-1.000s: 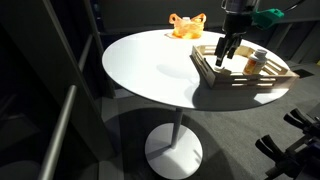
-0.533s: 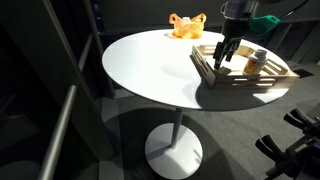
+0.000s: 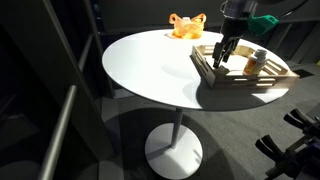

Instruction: Pick up the white lid and twist it onto the white medicine bottle in the wooden tray

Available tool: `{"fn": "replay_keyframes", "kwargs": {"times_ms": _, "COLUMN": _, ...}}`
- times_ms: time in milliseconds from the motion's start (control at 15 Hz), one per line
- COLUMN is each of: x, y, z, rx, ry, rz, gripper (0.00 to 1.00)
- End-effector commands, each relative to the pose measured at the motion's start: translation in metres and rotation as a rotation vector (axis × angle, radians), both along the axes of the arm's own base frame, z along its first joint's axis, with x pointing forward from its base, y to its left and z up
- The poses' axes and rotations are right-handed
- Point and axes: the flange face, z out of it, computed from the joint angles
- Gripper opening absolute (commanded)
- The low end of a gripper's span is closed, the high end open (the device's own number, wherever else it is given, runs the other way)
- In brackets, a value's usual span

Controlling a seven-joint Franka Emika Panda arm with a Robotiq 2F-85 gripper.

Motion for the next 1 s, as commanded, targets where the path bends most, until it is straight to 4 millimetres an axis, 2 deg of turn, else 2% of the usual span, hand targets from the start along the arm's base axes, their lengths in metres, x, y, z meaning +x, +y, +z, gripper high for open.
{"fn": "replay_keyframes", "kwargs": {"times_ms": 0, "x": 0.0032, "y": 0.0011, "z": 0.0062, "rx": -0.009, "ry": -0.020, "rz": 0.007, "gripper": 0.73}}
{"fn": "replay_keyframes", "kwargs": {"times_ms": 933, "x": -0.0011, "y": -0.0023, "z": -0.0023, "rx": -0.024, "ry": -0.011, "rz": 0.003, "gripper": 0.72}}
